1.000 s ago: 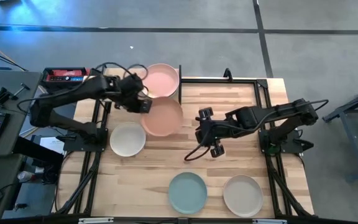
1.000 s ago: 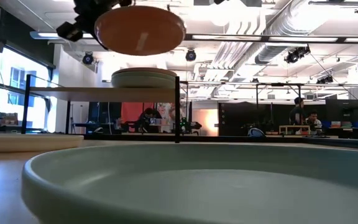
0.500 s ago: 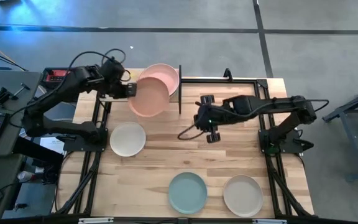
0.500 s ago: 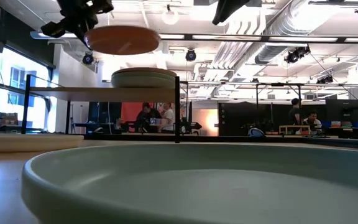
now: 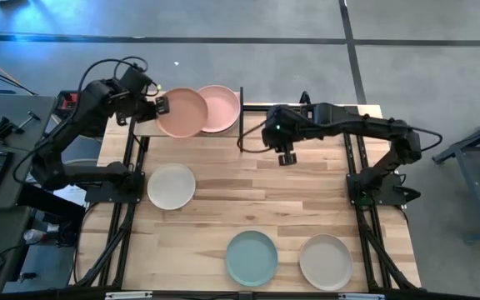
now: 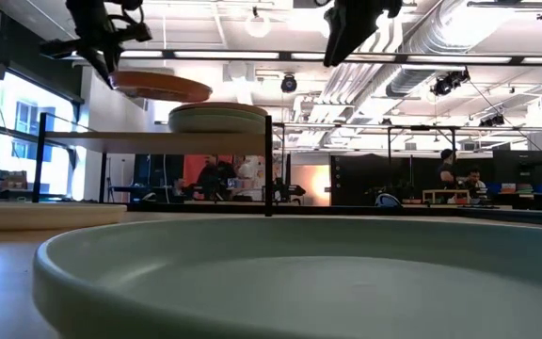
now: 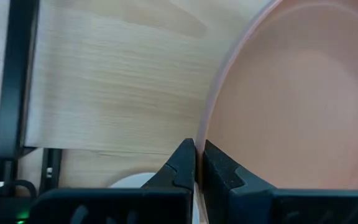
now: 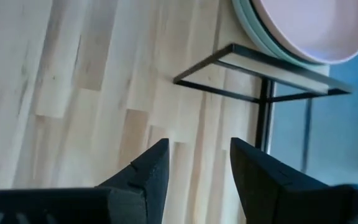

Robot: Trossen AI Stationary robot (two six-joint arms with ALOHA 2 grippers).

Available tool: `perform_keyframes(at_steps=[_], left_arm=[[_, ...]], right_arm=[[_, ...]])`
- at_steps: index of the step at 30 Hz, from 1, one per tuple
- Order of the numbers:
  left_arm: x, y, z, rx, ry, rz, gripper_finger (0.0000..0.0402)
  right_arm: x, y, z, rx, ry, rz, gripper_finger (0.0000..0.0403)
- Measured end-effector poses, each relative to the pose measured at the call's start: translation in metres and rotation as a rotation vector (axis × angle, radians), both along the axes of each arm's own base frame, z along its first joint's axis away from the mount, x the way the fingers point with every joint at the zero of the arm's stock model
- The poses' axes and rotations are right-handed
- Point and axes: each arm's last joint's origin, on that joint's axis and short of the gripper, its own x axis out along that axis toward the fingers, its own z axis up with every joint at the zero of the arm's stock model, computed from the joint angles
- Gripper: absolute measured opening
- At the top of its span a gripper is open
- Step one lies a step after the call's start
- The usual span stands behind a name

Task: Place and stack plates onto a shelf
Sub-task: Put the orange plate on the shelf

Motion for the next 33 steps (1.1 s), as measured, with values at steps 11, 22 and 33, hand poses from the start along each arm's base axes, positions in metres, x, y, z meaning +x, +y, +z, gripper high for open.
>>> perform_keyframes(at_steps=[11, 22, 33], left_arm=[[-0.032, -0.001, 0.004, -0.04, -0.012, 0.103, 0.0001], [-0.065, -0.011, 0.009, -0.022, 0.043, 0.284, 0.0001], [-0.067, 0.006, 0.001, -0.042, 0.112, 0.365, 0.0001]], right_arm=[[-0.009, -0.037, -0.001, 0.036, 0.02, -0.033, 0.0147], [-0.015, -0.055, -0.001, 0.057, 0.018, -0.044, 0.0147], [-0.017, -0.061, -0.001, 0.05, 0.021, -0.054, 0.0147]])
